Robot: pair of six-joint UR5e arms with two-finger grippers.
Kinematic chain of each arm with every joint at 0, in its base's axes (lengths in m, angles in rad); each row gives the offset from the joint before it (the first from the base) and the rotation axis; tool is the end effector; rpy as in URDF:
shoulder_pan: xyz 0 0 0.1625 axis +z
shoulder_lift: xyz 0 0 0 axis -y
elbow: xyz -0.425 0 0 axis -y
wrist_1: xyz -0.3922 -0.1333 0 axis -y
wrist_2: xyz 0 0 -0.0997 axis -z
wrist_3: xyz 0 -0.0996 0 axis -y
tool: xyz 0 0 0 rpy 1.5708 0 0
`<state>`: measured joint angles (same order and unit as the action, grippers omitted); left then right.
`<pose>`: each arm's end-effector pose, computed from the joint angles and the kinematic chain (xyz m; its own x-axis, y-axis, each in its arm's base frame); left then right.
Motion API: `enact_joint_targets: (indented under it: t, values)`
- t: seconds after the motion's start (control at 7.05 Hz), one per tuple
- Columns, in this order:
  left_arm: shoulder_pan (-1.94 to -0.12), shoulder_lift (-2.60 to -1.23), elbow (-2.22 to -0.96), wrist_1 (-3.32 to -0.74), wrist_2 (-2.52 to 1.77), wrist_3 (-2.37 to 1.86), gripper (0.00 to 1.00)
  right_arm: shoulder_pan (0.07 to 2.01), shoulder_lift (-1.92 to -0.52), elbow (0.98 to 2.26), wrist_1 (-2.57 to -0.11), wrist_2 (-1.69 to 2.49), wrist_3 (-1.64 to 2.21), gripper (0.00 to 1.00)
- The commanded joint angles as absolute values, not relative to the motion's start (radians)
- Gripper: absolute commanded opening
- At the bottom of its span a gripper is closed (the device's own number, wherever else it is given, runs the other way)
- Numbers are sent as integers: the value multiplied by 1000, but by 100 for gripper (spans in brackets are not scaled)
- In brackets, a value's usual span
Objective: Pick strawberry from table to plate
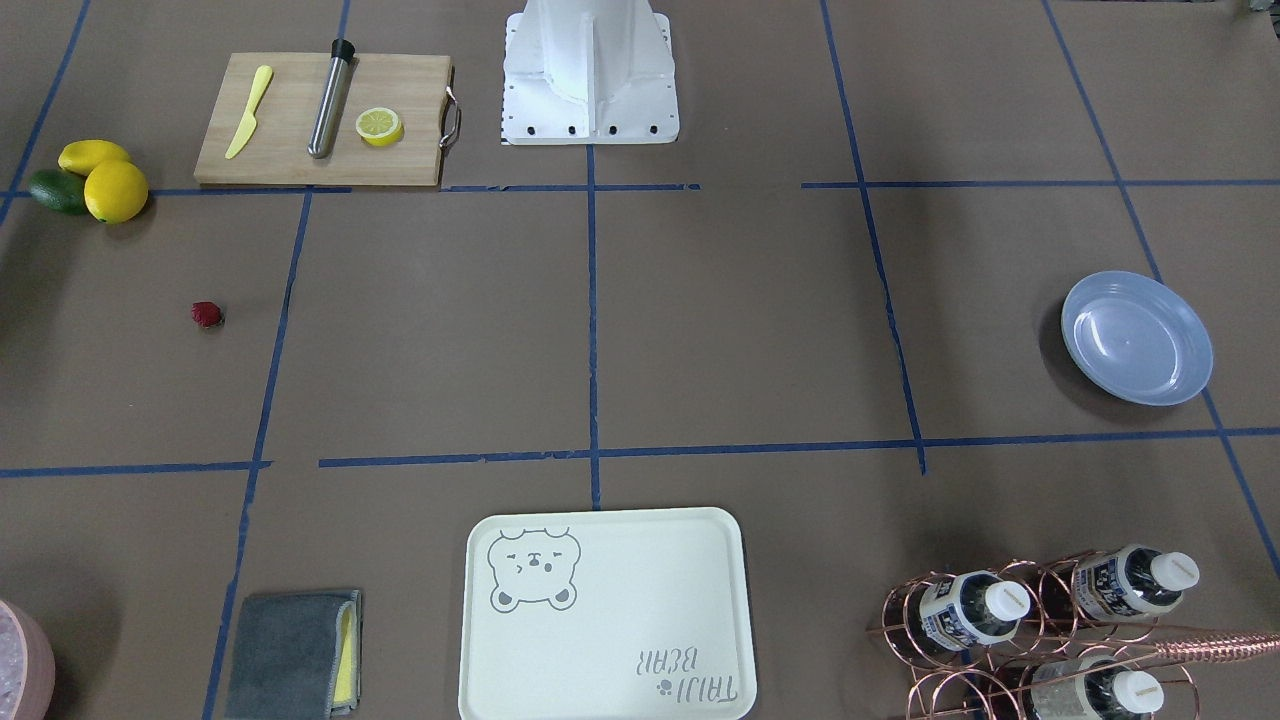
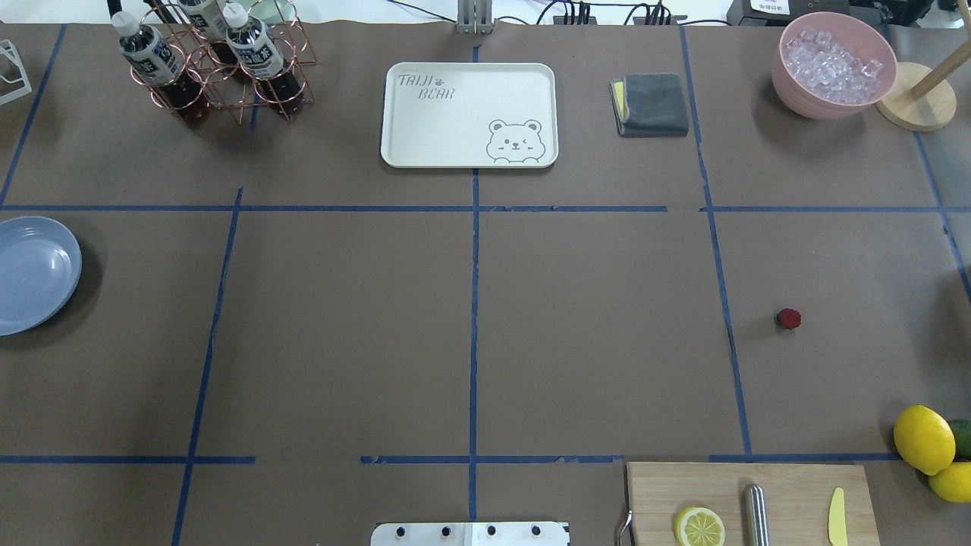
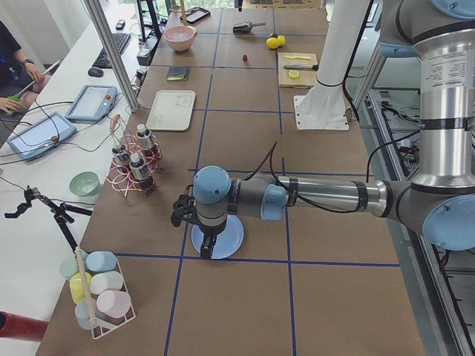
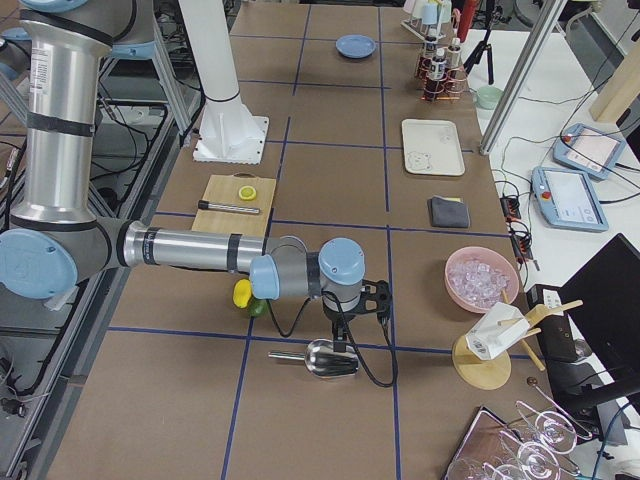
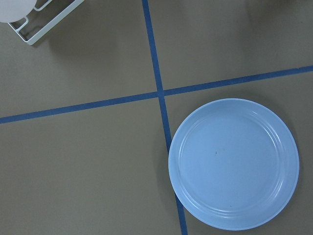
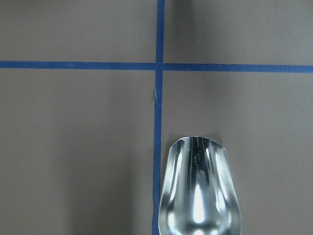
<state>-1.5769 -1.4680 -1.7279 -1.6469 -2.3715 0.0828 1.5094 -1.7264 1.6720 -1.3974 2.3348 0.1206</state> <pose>-0.0646 -0.4555 0.6198 0.6949 0.1708 -0.6986 -0.0516 0.9807 0.1885 0.0377 -0.4364 0.6633 0.7178 -0.0061 0.6962 -0.0256 0.9991 0.0352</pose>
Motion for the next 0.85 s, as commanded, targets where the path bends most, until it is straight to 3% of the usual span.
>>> enact_joint_targets:
  t: [0.0, 0.57, 0.71]
  values:
    - [-1575, -1468, -1727, -1647, -2372, 84, 100, 1509, -1720, 1674, -1397, 2336, 123, 100]
    - [-1572, -1468, -1733, -1646, -2370, 84, 100, 1509, -1712, 1716, -1379, 2351, 127, 100]
    - [-1559, -1471, -1733, -1651, -2372, 86, 100, 1509, -1710, 1723, -1282, 2353, 129, 100]
